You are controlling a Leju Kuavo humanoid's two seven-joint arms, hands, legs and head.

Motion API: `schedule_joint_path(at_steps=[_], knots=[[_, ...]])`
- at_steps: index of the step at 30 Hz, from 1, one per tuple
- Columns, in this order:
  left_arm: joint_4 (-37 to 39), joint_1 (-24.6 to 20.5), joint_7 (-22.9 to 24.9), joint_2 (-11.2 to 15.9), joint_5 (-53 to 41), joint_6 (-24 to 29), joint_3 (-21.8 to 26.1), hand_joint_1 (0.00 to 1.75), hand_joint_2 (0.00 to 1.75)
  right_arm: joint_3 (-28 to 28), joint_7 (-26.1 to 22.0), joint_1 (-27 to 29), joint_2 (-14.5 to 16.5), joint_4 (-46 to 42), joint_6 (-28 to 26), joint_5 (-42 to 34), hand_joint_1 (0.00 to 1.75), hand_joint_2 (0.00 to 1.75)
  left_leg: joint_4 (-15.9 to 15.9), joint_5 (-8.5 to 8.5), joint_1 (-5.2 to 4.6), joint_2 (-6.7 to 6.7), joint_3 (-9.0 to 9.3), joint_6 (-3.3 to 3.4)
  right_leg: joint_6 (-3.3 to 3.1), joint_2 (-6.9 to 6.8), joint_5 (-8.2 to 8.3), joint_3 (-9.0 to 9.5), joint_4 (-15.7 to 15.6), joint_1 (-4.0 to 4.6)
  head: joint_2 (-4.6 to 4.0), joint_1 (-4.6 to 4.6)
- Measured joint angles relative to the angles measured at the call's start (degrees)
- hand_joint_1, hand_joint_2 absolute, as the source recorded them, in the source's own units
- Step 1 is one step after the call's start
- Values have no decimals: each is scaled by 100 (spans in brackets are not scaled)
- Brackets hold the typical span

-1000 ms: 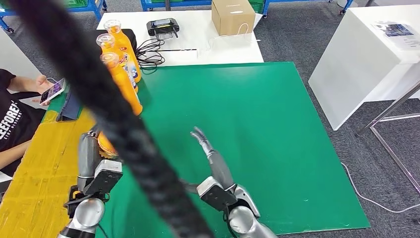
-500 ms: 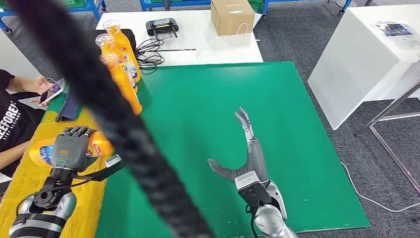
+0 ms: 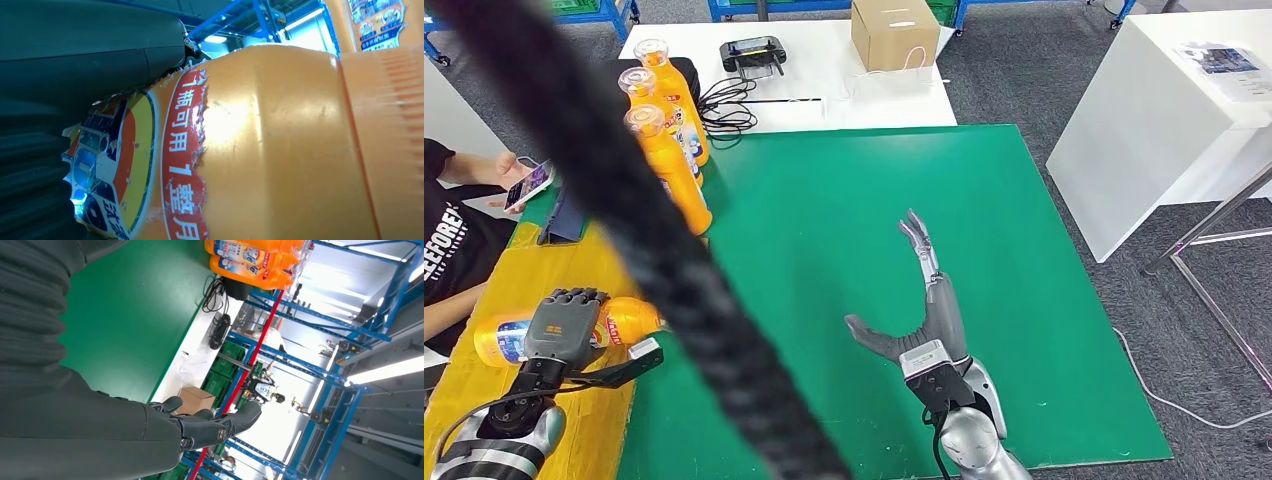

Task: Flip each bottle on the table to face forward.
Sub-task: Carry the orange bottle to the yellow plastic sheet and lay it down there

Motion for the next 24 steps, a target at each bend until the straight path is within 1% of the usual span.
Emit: schedule_joint_path(at_steps=[4, 7, 9, 12, 16, 20, 24], knots=[[73, -35, 1, 4, 1, -7, -28, 175, 175, -1, 0, -4, -1, 0, 1, 0, 0, 175, 0, 0, 1, 0, 0, 0, 0, 0, 0, 1, 0, 0, 0, 0], [184, -89, 15, 4, 66, -128, -41, 175, 175, 1, 21, -21, -3, 0, 46, -25, 0, 175, 0, 0, 1, 0, 1, 0, 0, 0, 0, 2, 0, 0, 0, 0], [400, -177, 46, -4, 162, -191, -42, 175, 175, 7, 87, -61, -10, 3, 143, -58, 0, 175, -1, 0, 1, -2, 4, 0, 0, -1, 0, 7, 0, 0, 0, 0], [948, -395, 83, -48, 305, -109, -27, 175, 175, 46, 192, -174, -28, 37, 257, -80, 0, 175, -3, 1, 1, -16, 22, -1, -1, -14, -1, 27, 0, 0, 0, 0], [1651, -667, 10, -148, 526, 85, 66, 0, 175, 111, 222, -329, -35, 109, 285, -84, 0, 175, -8, 0, 1, -43, 58, -3, -7, -34, -7, 67, 0, 0, 0, 0], [2109, -815, -145, -280, 712, 283, 218, 0, 175, 199, 252, -399, -45, 191, 322, -97, 0, 175, -14, 10, 2, -50, 84, -12, -15, -39, -2, 87, 0, 0, 0, 0], [2315, -893, -140, -378, 748, 294, 307, 0, 175, 275, 275, -444, -48, 280, 347, -101, 0, 175, -19, 22, 2, -69, 101, -16, -23, -56, 2, 85, 0, 0, 0, 0]])
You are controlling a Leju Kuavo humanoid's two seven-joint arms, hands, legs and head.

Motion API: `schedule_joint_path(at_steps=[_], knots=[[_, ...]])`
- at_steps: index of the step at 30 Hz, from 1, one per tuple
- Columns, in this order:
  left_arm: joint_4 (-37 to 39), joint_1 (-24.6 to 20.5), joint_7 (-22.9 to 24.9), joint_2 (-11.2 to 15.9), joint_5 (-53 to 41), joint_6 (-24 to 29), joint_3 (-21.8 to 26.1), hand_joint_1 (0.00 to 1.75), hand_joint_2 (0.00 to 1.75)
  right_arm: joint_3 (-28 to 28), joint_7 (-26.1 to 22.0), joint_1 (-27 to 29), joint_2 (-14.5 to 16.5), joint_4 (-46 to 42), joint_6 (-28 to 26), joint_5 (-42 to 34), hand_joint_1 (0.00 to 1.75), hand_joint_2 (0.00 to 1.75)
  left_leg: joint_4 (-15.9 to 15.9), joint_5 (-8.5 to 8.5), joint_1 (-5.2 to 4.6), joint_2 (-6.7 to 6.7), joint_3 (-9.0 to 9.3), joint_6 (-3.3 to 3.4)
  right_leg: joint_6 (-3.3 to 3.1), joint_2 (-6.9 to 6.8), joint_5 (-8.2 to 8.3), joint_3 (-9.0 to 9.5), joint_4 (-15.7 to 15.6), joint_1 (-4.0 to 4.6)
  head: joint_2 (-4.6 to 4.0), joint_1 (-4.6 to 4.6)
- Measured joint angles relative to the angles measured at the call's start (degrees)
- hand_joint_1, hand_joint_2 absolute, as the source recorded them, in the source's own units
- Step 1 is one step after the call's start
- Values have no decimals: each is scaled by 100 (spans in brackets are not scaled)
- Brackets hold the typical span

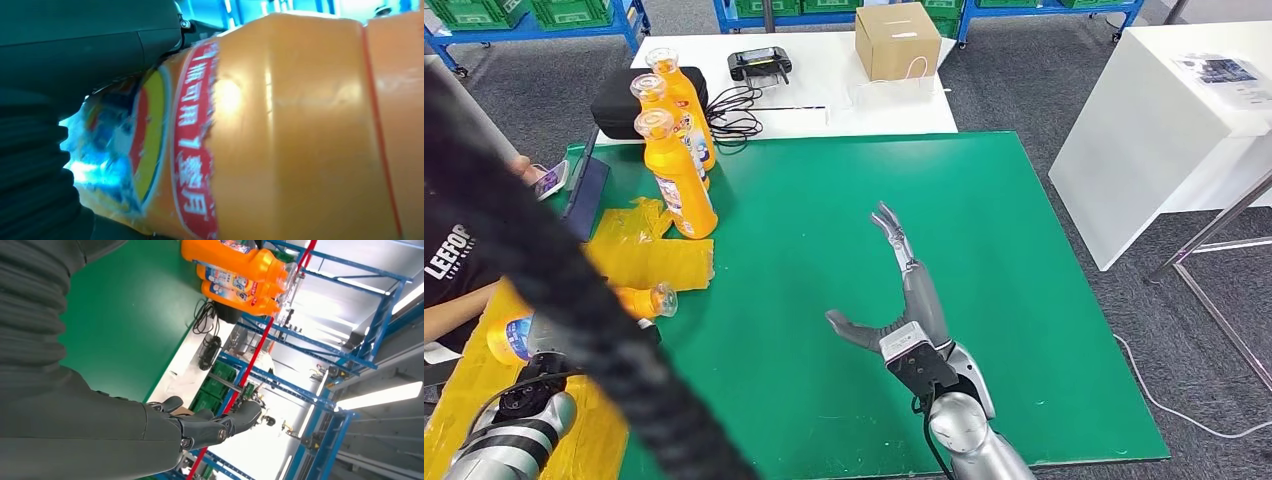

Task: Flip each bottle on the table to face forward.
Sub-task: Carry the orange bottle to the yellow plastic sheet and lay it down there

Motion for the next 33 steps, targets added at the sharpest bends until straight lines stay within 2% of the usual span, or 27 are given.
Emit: schedule_joint_path(at_steps=[17, 24, 27, 30, 33], knots=[[200, -73, -136, -88, 106, -98, 139, 0, 175, 88, 0, -138, -10, 229, 79, 0, 0, 175, 0, 17, -1, -12, 5, 1, -3, -14, 4, 34, 0, 0, 0, 0], [198, -56, -239, -108, 137, 134, 155, 0, 175, 87, 0, -137, -36, 263, 81, 1, 0, 175, 0, 18, -2, -12, -1, 1, -3, -14, 4, 28, 0, 0, 0, 0], [169, 8, -235, -132, 20, 544, 154, 0, 175, 87, 0, -131, -44, 264, 76, 10, 0, 175, 0, 18, -1, -7, -7, 1, -2, -11, 6, 17, 0, -1, 0, 0], [-240, 263, -12, -161, -580, 1034, 151, 0, 175, 86, 1, -97, -62, 263, 54, 31, 0, 175, 2, 19, -1, 4, -18, 2, -1, -5, 9, 0, 0, -1, 0, 0], [-1280, 727, 424, -159, -1399, 1140, 104, 0, 175, 84, 6, -7, -89, 260, 4, 46, 0, 175, 4, 21, -1, 14, -45, 3, 1, 0, 11, -28, 0, -1, 0, 0]])
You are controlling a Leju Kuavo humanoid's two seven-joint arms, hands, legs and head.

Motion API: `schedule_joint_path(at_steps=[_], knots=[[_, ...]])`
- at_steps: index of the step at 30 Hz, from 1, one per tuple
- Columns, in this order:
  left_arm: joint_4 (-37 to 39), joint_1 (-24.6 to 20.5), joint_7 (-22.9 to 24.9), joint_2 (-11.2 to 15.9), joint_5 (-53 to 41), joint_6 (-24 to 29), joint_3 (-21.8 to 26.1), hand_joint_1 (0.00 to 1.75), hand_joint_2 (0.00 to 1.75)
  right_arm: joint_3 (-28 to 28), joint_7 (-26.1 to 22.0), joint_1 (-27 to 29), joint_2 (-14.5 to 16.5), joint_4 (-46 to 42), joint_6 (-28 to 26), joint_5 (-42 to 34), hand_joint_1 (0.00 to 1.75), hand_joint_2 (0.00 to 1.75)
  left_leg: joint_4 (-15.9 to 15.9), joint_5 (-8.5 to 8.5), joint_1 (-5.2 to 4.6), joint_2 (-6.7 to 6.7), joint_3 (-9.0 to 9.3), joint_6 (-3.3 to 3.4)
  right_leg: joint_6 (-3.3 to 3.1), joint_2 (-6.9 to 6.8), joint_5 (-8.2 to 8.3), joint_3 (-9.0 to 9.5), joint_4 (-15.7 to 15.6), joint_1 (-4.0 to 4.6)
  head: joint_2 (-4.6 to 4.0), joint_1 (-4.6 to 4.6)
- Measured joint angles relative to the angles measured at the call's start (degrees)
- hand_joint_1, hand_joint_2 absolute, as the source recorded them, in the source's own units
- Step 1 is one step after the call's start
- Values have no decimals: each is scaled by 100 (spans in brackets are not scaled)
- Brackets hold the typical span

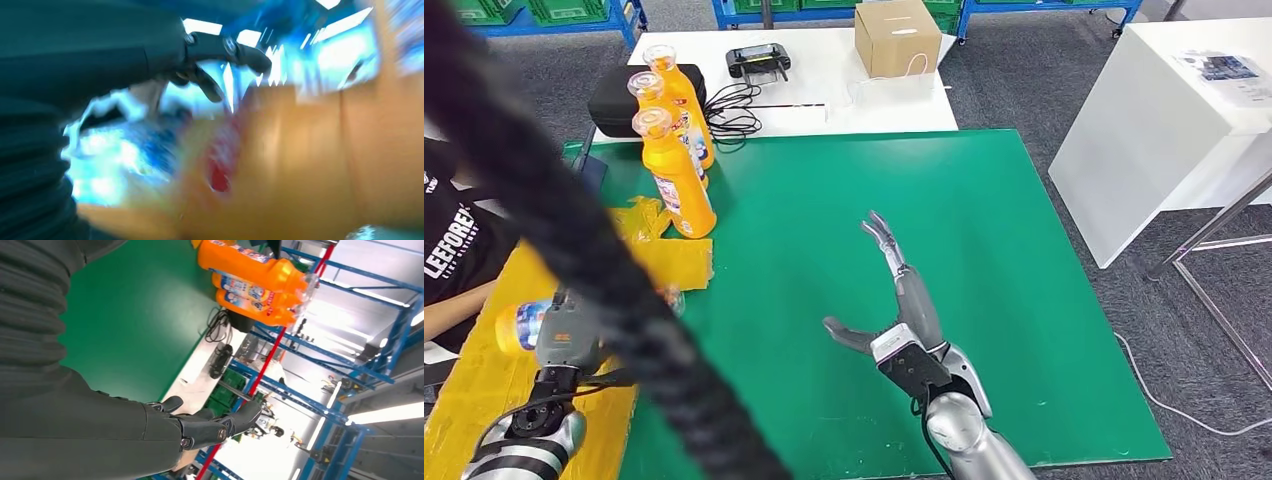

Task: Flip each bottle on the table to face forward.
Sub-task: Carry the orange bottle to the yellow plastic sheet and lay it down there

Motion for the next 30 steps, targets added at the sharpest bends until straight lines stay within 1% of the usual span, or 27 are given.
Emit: schedule_joint_path(at_steps=[2, 4, 7, 9, 11, 14, 16, 17, 18, 19, 20, 22, 23, 24, 26, 27, 30], knots=[[-746, 260, 374, 40, -246, 14, -124, 0, 175, -3, 8, 71, -19, -7, -39, 6, 0, 175, 2, 1, 0, 2, -28, 1, 3, 0, 3, -24, 0, 0, 0, 0], [-1370, 395, 829, 170, -289, 21, -326, 0, 175, -9, 11, 142, -34, -21, -72, 12, 0, 175, 3, 1, 1, 4, -48, 1, 6, 1, 6, -46, 0, 0, 0, 0], [-2314, 378, 1785, 638, -309, 23, -898, 0, 175, -44, 17, 267, -58, -68, -141, 39, 0, 175, 4, 1, 6, 3, -67, 0, 6, 0, 6, -66, 0, 3, 0, 0], [-2853, 264, 2195, 981, -313, 23, -1318, 0, 175, -75, 23, 348, -74, -105, -180, 62, 0, 175, 4, 1, 6, 2, -71, 0, 6, 0, 5, -68, 1, 4, 0, 0], [-3258, 168, 2317, 1242, -315, 22, -1606, 0, 175, -98, 26, 414, -85, -140, -199, 74, 0, 175, 3, 1, 7, 5, -72, 0, 5, 2, 5, -69, 1, 5, 0, 0], [-3718, 102, 2271, 1511, -315, 21, -1820, 0, 175, -131, 27, 492, -91, -184, -227, 89, 0, 175, 3, 0, 6, 18, -73, 0, 5, 10, 5, -74, 1, 6, 0, 0], [-3998, 113, 2035, 1632, -315, 21, -1822, 0, 175, -156, 27, 540, -92, -208, -253, 97, 0, 175, 3, 0, 5, 25, -73, 0, 5, 12, 5, -76, 1, 6, 0, 0], [-4157, 161, 1789, 1631, -314, 21, -1774, 0, 175, -168, 27, 562, -92, -218, -268, 101, 0, 175, 3, 0, 3, 26, -72, 0, 5, 12, 5, -76, 1, 3, 0, 0], [-4308, 244, 1460, 1555, -282, 21, -1690, 0, 175, -180, 27, 585, -92, -228, -284, 104, 0, 175, 3, -1, 0, 25, -72, 1, 5, 12, 5, -76, 0, 0, 0, -1], [-4452, 359, 1051, 1408, -191, 21, -1584, 0, 175, -191, 25, 609, -92, -241, -301, 107, 0, 175, 3, -1, -3, 23, -72, 1, 6, 12, 5, -77, 0, -5, 0, -2], [-4579, 497, 484, 1185, 58, 21, -1449, 0, 175, -207, 15, 637, -91, -261, -320, 102, 0, 175, 3, -1, -6, 19, -73, 2, 7, 11, 4, -76, 0, -10, 0, -2], [-4700, 794, -848, 611, 1162, -24, -1148, 0, 175, -244, -24, 704, -81, -317, -328, 20, 0, 175, 3, -3, -13, 14, -76, 6, 9, 11, 4, -76, -1, -19, 0, 0], [-4717, 942, -1461, 336, 1990, -102, -1020, 0, 175, -270, -55, 747, -69, -354, -301, -67, 0, 175, 3, -7, -18, 17, -77, 10, 11, 15, 5, -76, -1, -22, 0, 1], [-4723, 1080, -1856, 105, 2842, -230, -937, 0, 175, -298, -87, 794, -56, -392, -257, -171, 0, 175, 3, -10, -22, 24, -77, 15, 12, 19, 6, -77, -2, -24, 0, 2], [-4756, 1317, -2150, -205, 4172, -539, -895, 0, 175, -358, -154, 894, -33, -460, -160, -348, 0, 175, 3, -16, -28, 37, -77, 23, 15, 27, 8, -81, -3, -25, 0, 1], [-4778, 1417, -2188, -316, 4529, -659, -895, 0, 175, -386, -180, 937, -26, -485, -130, -400, 0, 175, 3, -16, -29, 39, -77, 23, 15, 27, 8, -83, -4, -26, 0, 1], [-4816, 1643, -2281, -563, 4837, -781, -894, 0, 175, -452, -218, 1012, -5, -531, -90, -455, 0, 175, 3, -16, -26, 39, -78, 23, 15, 27, 7, -84, -4, -25, 0, 0]])
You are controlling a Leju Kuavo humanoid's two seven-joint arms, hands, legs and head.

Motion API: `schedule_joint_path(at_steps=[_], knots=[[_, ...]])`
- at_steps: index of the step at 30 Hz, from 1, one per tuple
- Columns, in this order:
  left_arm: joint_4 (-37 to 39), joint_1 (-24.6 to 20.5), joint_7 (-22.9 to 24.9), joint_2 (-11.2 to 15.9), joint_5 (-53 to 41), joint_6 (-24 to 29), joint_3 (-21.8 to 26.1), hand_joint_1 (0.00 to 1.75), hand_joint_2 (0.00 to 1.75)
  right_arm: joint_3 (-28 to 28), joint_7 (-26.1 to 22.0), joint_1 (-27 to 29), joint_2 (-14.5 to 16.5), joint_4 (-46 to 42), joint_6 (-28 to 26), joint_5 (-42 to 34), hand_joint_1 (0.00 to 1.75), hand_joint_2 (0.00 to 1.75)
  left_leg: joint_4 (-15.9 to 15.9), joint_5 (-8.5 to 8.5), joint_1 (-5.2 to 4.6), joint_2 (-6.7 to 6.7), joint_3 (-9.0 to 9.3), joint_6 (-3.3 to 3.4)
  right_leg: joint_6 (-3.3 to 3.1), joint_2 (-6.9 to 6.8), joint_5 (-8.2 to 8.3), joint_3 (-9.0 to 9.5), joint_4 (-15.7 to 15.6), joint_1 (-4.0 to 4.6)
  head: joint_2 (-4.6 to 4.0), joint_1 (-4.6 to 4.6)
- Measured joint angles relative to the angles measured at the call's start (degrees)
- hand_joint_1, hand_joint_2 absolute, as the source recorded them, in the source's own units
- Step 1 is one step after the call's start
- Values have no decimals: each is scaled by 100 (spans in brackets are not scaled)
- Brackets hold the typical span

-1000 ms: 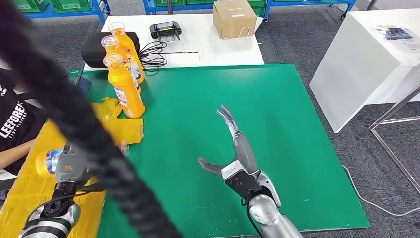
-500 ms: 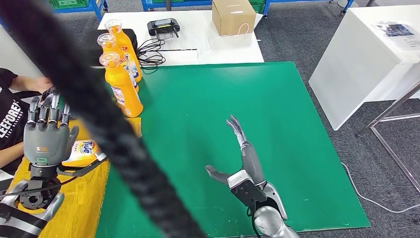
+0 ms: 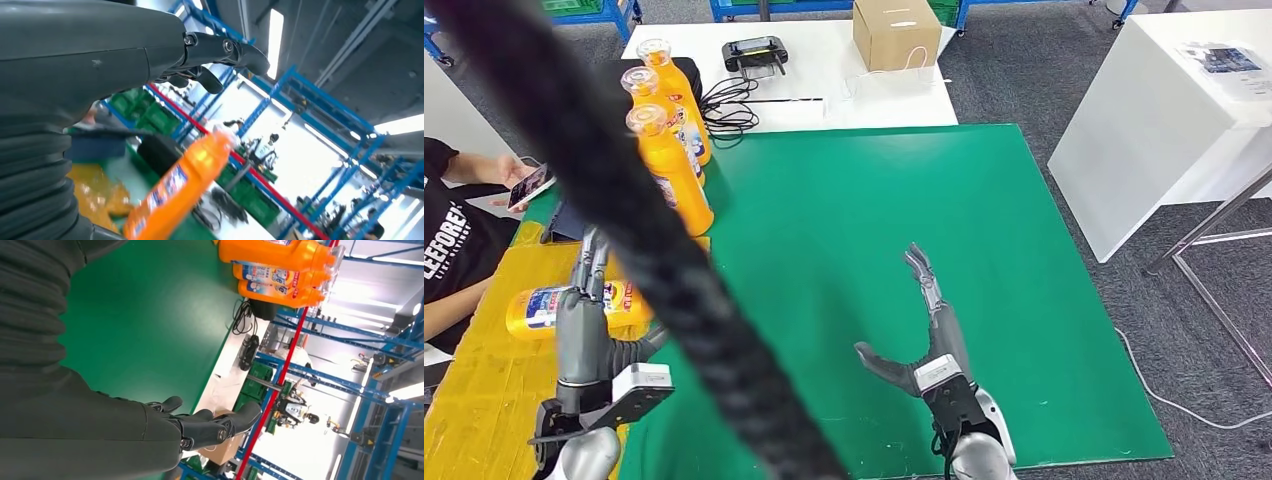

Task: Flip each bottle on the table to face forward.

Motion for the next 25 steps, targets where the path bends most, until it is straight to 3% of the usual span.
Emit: schedule_joint_path(at_steps=[7, 12, 14, 25], knots=[[-5, 156, -84, -251, 322, -230, 16, 0, 175, -84, -22, 72, 30, -38, 17, -33, 0, 175, 0, 1, 9, 1, 1, -1, 0, 0, 0, 1, 0, 5, 0, 0], [-23, 519, -270, -495, 2116, -1827, 28, 0, 175, -203, -170, 232, 97, -33, 4, -203, 0, 175, 0, -1, 8, 2, -2, -1, 0, 0, -1, 0, 0, 4, 0, 0], [-1, 674, -301, -594, 2554, -2190, 30, 0, 175, -244, -256, 315, 113, -16, -34, -208, 0, 175, 0, -3, 6, 1, -5, 1, 1, 0, -2, -3, 0, 2, 0, 0], [205, 1007, -219, -880, 3467, -2780, 90, 0, 175, -384, -403, 563, 173, 76, -95, -289, 0, 175, 0, -6, 4, 1, -7, 3, 1, 0, -2, -6, -1, 2, 0, 0]])
